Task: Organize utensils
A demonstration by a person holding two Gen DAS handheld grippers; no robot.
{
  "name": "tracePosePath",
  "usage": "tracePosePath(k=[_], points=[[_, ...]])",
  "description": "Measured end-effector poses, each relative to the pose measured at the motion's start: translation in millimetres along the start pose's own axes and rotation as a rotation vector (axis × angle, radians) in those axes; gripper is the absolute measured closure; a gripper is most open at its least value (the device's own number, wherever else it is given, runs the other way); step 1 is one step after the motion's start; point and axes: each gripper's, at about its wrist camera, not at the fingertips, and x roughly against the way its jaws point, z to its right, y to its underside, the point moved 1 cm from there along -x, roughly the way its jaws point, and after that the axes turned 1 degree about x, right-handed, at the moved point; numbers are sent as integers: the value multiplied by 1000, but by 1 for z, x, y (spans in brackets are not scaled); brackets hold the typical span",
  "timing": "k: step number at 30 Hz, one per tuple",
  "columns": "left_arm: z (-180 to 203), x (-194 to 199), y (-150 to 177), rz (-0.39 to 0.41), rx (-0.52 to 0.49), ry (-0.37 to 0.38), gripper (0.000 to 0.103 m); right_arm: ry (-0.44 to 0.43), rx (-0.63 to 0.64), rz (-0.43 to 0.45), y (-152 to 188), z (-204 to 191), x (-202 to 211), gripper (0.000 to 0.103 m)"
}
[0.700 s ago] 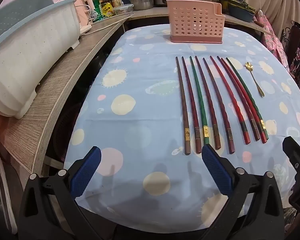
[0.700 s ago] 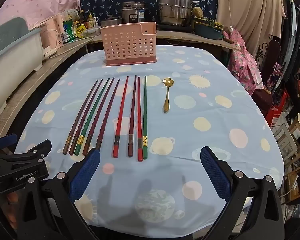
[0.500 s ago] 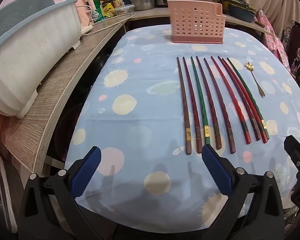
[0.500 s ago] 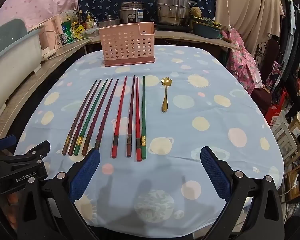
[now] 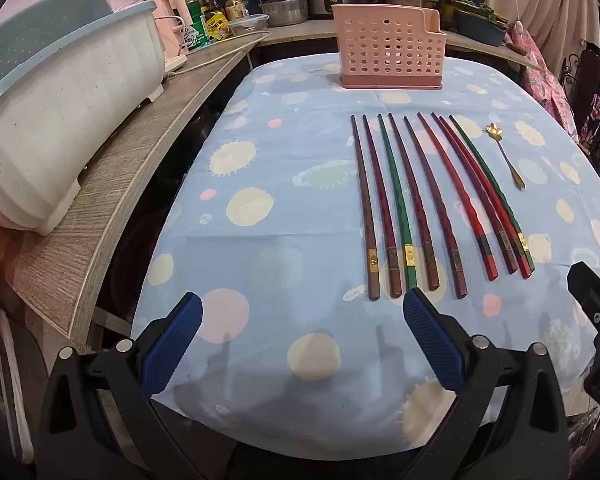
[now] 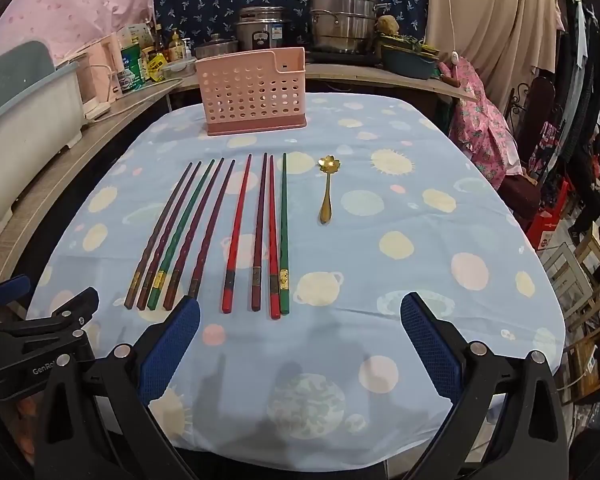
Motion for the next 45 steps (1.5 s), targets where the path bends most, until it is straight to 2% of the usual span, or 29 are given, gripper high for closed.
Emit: tracePosePath(k=[45], points=[[1,2,4,3,3,-17,8,-10,5,8,3,-2,5,7]])
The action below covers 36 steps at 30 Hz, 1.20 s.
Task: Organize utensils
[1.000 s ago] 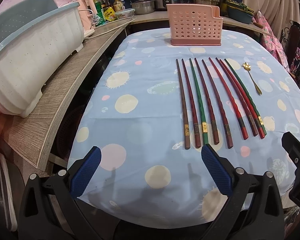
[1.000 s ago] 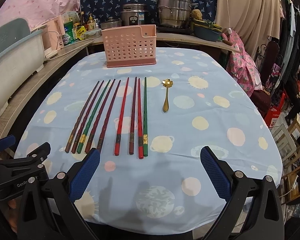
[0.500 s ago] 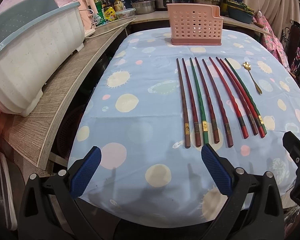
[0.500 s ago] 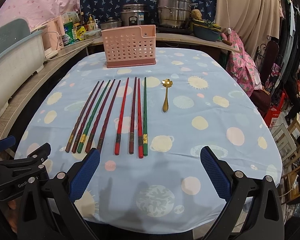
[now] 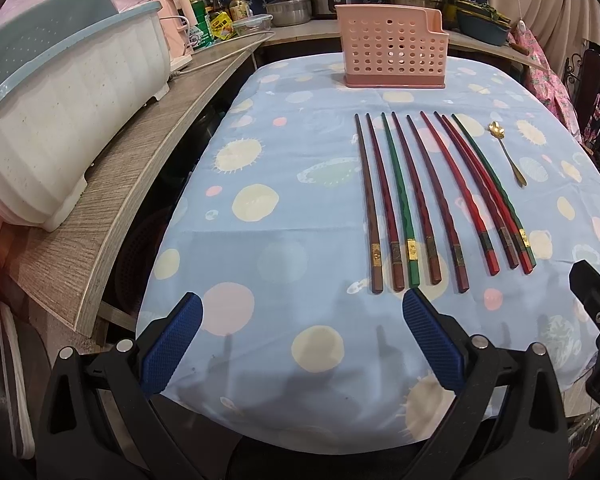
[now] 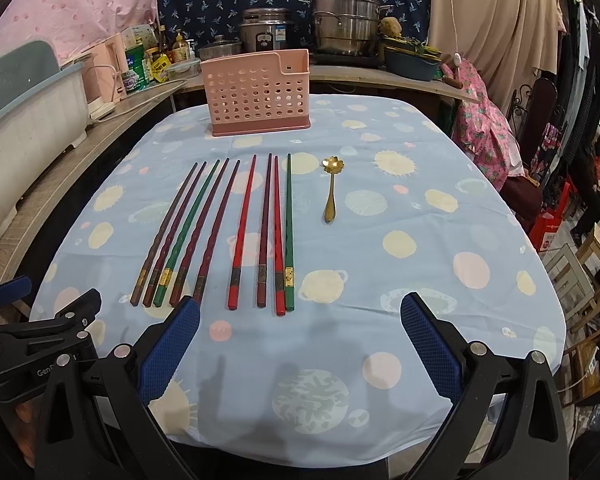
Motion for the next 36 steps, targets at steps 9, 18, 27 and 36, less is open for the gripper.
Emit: tracePosePath(k=[9,18,27,36], points=[[0,0,0,0,0,0,7,-1,-2,-1,0,0,-1,7],[0,-1,2,-2,0,1,7,-4,-3,-3,2,0,-2,7],[0,-1,2,-3,-1,1,7,-8,-5,-6,3,0,-3,7],[0,-1,1,-3,0,1,7,-10,-8,-9,3,0,-4,7]])
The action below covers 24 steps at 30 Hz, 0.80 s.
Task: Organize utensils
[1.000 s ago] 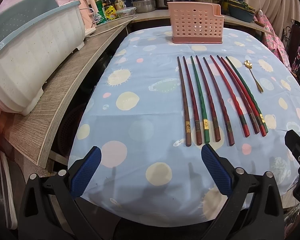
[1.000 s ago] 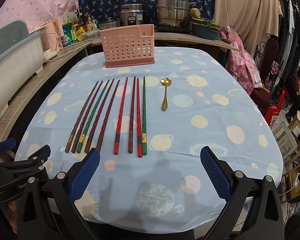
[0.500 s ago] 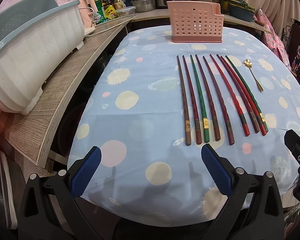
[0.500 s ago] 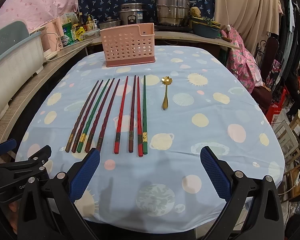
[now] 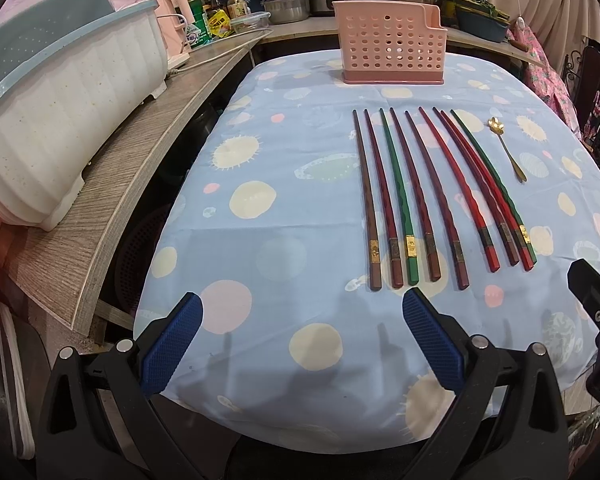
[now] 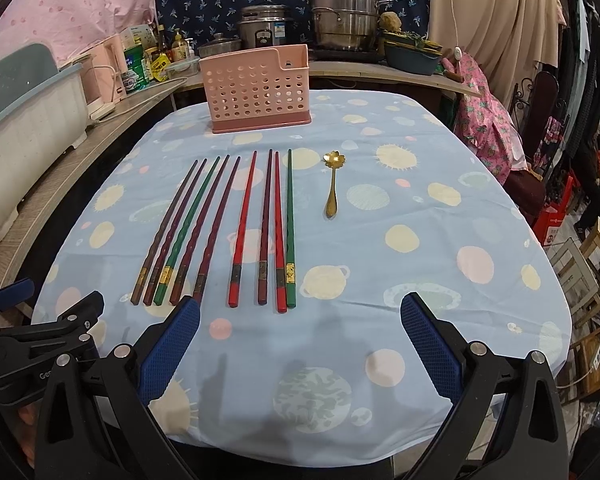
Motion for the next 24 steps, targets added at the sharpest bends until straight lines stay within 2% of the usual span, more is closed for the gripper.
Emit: tracePosePath(k=[10,18,24], points=[[-2,-8,2,-22,23,40,7,5,-18,-13,-1,4,-4,7],[-5,-29,-18,-49,44,58,8,16,-52,-31,-10,19,-17,7],[0,-52,-30,-82,35,60,12,20,-63,-49,-20,26,-33,7]])
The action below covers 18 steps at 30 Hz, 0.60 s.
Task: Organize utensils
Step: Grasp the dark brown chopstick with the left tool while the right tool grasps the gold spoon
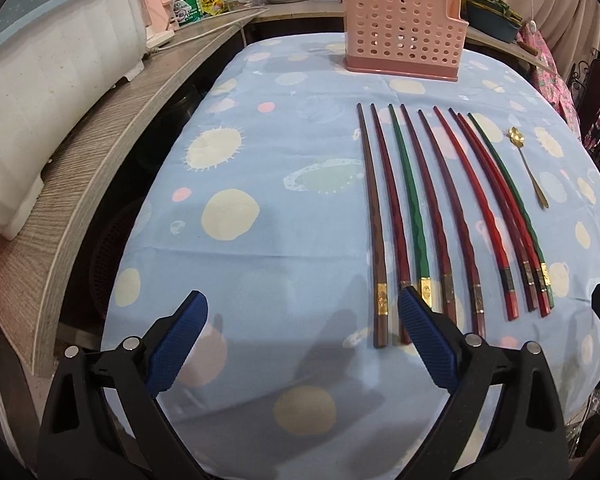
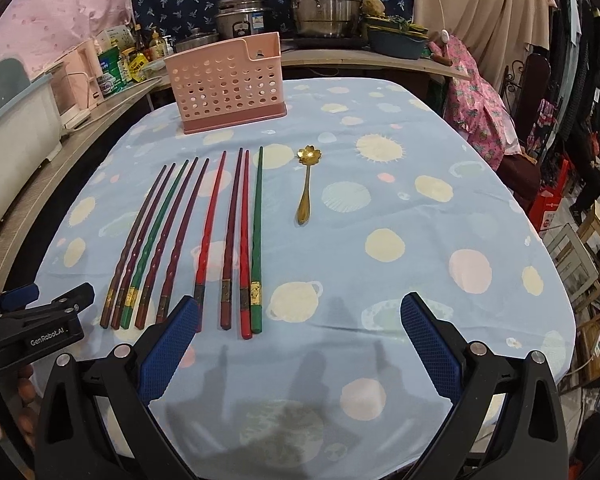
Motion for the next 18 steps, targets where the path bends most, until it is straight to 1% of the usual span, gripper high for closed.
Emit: tracePosePath(k=[6,10,12,14,16,18], points=[[5,-18,-5,-41,-11,10,18,9,-8,-14,-12,5,-19,7],[6,-29,-5,-76,-10,26,28,20,-15,-15,-23,10,-32,7],[6,-29,-6,-71,-1,25,29,22,-27,-14,-32,14,-40,7],[5,-31,-8,-68,1,31,31,19,-43,-18,-41,18,-50,7],[5,-32,-10,-70,3,43,36,18,-58,-30,-51,22,-61,10],[5,-31,-11,-72,6,51,43,27,-70,-35,-60,26,-72,18]])
